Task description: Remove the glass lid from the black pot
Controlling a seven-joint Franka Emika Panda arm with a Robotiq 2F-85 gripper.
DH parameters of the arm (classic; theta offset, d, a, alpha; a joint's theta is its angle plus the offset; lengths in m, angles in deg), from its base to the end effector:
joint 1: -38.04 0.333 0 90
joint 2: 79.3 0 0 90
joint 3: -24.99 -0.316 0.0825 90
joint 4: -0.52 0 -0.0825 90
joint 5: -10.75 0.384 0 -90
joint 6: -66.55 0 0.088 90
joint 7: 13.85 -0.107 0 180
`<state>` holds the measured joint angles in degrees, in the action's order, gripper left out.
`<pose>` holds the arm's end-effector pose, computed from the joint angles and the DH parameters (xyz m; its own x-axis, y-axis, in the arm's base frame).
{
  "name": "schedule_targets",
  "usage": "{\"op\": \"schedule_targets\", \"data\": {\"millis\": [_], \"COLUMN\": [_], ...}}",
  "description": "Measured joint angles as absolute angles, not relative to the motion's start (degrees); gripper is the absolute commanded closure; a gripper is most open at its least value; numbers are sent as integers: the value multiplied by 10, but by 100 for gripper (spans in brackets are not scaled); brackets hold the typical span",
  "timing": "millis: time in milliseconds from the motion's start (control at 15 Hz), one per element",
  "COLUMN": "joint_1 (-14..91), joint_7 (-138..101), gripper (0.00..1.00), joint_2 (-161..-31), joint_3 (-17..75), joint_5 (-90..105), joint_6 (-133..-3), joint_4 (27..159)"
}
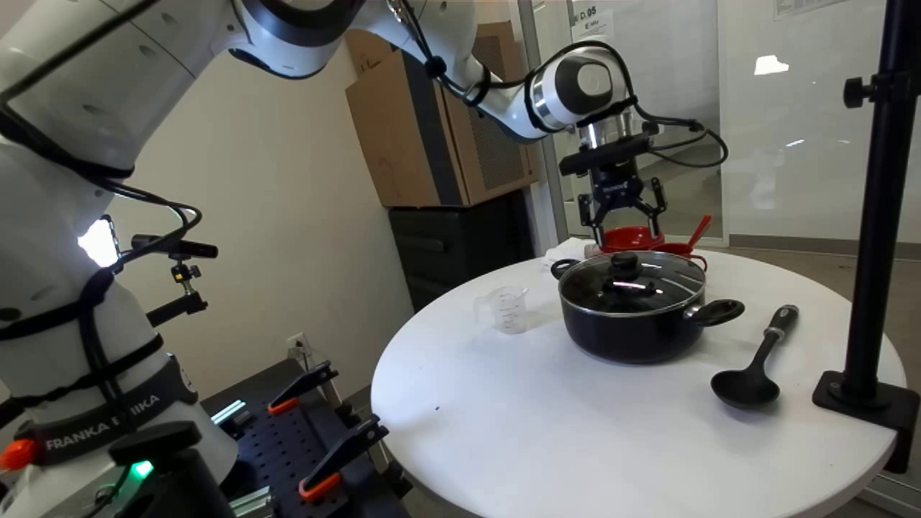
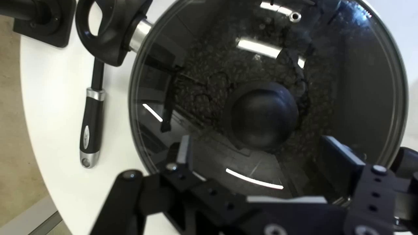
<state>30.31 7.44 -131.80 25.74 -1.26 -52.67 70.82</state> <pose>0.7408 -0.1185 0.2100 0.9385 0.3180 -0.1347 0.3362 -0.9304 0.1461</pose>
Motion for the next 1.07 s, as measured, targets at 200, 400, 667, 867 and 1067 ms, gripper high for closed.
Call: {"op": "schedule_targets", "data": {"millis": [200, 400, 667, 867, 1067], "joint_1": [303, 301, 297, 295, 297], "joint_7": [75, 75, 75, 75, 75], "gripper": [0, 0, 31, 52, 75], "joint_2": [-1318, -1323, -1335, -1341, -1341], "joint_3": [255, 255, 261, 262, 259], "joint_5": [-9, -9, -9, -9, -8], "joint_6": [-523, -516, -513, -513, -512], "joint_4": [704, 705, 705, 705, 705]}}
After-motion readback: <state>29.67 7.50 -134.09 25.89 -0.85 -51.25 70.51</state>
